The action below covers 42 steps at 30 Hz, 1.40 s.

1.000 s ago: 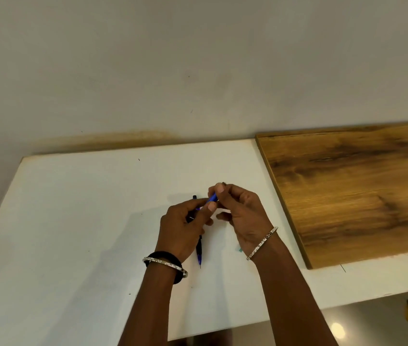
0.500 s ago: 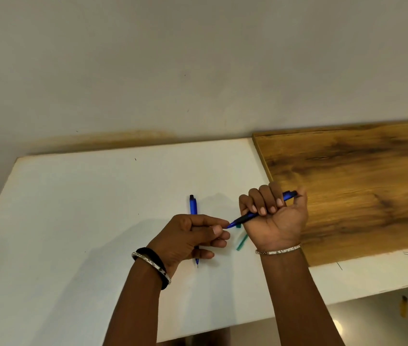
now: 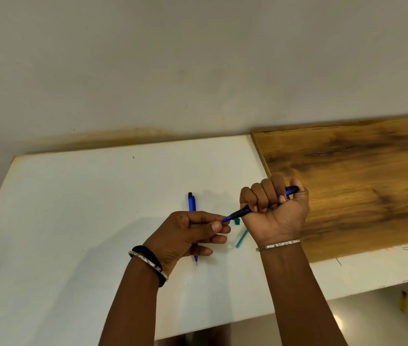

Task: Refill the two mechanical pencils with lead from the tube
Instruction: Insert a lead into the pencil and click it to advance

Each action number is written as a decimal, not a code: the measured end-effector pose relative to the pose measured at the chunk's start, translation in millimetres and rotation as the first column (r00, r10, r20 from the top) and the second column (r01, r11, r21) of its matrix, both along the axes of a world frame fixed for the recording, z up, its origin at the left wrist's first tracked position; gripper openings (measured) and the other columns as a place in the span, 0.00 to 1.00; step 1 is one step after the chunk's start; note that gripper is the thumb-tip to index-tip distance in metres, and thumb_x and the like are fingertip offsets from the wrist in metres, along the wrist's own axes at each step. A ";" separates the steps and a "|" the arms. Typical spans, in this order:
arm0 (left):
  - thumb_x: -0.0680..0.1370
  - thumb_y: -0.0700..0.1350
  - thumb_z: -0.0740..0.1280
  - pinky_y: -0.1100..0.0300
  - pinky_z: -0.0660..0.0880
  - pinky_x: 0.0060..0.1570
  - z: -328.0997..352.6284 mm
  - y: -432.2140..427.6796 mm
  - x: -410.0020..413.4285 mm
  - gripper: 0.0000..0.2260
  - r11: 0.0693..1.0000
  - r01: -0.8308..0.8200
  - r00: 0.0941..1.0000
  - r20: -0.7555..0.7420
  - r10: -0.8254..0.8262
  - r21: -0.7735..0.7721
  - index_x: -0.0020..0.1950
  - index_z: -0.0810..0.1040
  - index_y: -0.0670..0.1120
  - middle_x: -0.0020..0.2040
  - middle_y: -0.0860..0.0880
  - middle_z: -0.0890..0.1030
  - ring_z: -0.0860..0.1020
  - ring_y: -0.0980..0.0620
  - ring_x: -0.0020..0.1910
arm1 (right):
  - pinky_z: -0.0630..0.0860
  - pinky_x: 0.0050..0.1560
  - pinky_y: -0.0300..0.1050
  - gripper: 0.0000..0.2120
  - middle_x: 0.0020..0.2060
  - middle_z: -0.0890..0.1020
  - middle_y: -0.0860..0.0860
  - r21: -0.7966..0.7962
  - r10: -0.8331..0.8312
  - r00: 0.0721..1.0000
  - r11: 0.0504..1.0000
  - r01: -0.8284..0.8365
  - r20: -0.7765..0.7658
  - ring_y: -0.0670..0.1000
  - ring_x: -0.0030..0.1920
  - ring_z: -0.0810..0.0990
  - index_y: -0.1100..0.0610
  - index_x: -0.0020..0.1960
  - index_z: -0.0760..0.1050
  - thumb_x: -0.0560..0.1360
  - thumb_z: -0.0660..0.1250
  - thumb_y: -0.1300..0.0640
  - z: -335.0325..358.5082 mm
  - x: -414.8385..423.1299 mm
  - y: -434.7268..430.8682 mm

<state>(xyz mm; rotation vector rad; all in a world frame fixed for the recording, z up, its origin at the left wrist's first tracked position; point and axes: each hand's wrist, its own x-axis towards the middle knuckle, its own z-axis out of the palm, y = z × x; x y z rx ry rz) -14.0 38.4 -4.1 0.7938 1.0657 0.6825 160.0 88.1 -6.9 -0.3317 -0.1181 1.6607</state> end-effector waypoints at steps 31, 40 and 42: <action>0.69 0.56 0.72 0.66 0.76 0.34 -1.4 0.2 -2.7 0.16 1.000 0.013 0.999 0.043 -0.014 0.025 0.54 0.84 0.52 0.53 0.50 0.85 0.84 0.52 0.50 | 0.57 0.22 0.40 0.26 0.20 0.55 0.46 0.042 0.002 0.997 0.999 0.001 -0.074 0.46 0.20 0.53 0.54 0.24 0.60 0.78 0.46 0.45 1.5 1.8 0.9; 0.70 0.54 0.71 0.66 0.77 0.33 -2.0 1.1 -2.5 0.15 0.999 0.018 0.999 0.031 -0.019 0.034 0.54 0.84 0.51 0.53 0.50 0.85 0.84 0.52 0.50 | 0.58 0.24 0.40 0.26 0.21 0.55 0.46 -0.002 -0.032 0.993 0.999 0.032 -0.113 0.46 0.21 0.53 0.53 0.27 0.59 0.79 0.50 0.40 -2.4 2.1 -1.1; 0.70 0.54 0.71 0.67 0.76 0.33 -2.2 0.8 -2.4 0.14 0.999 0.016 1.000 0.020 -0.016 0.037 0.54 0.84 0.51 0.53 0.50 0.86 0.85 0.52 0.49 | 0.57 0.25 0.40 0.26 0.22 0.55 0.46 0.003 -0.031 0.994 0.999 0.032 -0.107 0.46 0.21 0.53 0.54 0.27 0.59 0.78 0.50 0.39 -2.4 2.4 -1.6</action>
